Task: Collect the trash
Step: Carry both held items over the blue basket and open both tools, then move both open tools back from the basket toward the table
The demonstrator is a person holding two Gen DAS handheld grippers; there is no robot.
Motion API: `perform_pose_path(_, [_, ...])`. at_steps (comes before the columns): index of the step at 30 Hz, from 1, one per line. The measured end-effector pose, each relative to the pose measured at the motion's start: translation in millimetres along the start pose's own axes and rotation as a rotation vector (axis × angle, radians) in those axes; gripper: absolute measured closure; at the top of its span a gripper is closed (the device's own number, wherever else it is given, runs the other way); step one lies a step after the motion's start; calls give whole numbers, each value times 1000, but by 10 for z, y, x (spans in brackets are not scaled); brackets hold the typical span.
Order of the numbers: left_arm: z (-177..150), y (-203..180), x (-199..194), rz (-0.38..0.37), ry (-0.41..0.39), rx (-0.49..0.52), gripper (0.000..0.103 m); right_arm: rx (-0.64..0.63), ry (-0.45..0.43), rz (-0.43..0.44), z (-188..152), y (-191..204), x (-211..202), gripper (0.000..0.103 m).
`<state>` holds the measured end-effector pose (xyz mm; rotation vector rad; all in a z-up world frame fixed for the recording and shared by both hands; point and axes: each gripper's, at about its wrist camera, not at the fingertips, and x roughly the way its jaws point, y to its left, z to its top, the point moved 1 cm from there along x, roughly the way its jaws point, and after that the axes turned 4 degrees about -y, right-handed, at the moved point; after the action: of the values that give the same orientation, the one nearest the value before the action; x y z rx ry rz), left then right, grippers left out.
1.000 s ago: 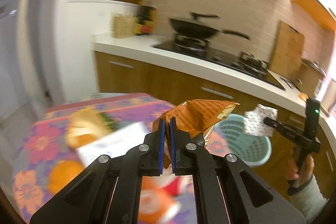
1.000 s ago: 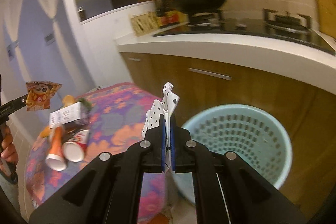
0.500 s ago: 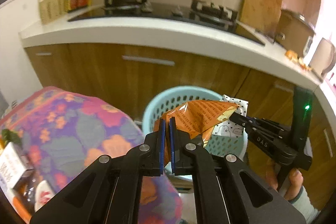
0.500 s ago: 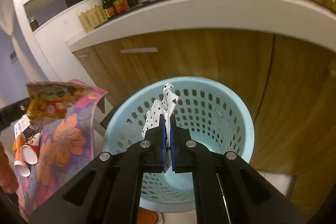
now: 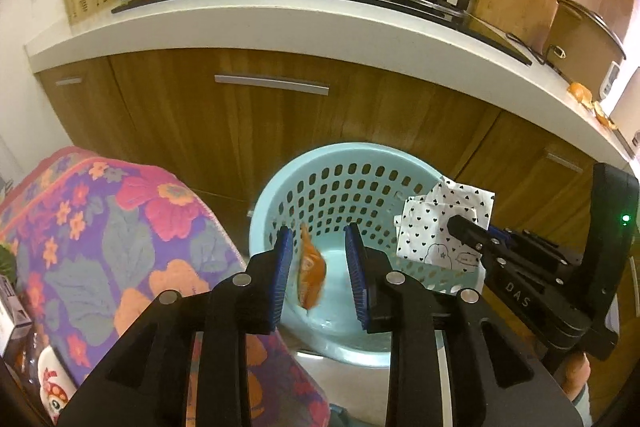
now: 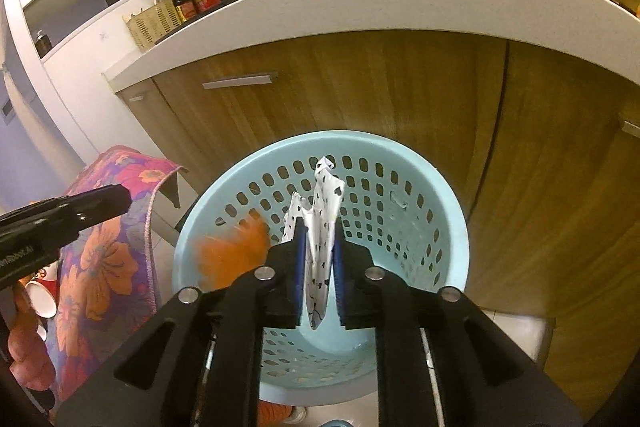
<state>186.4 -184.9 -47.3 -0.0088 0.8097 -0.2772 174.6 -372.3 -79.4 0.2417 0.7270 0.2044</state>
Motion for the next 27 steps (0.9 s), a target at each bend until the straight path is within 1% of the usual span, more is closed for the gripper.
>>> perform_pose_path(1, [-3,5,-20,0,-3,-1,76,1,1,-3,-5,-4,0,81])
perform_pose_path(2, [-9,15,-56,0,-9,-1,72,1,2,-5,-10,-3,0,74])
perform_pose_path(3, [-12,23,-100,3,-20,-1,69,-1,4,-5,-7,2,1,70])
perform_pose_path(5, [-13,41,-206,8,-41,0,65,-9,0,-13,-14,27,-22,59])
perform_pose_path(8, [2,73,-357,3,-66,-5,64,-12,-4,-9,-2,54,-65,59])
perform_pose_path(12, [13,145,-652,-3,-124,-29,62,-11,-20,2,30,111,-191,59])
perform_pose_path(16, [-12,193,-950,8,-183,-33,62,-44,-58,27,76,288,-391,59])
perform_pose_path(19, [-49,258,-1179,13,-227,-41,62,-75,-86,63,104,484,-545,59])
perform_pose_path(22, [-107,378,-1457,-4,-274,-71,58,-121,-107,112,111,772,-686,59])
perform_pose_path(25, [-195,520,-1758,-8,-328,-103,56,-158,-106,172,82,1073,-757,59])
perform_pose_path(27, [-274,628,-1950,6,-357,-121,54,-192,-100,221,38,1324,-786,59])
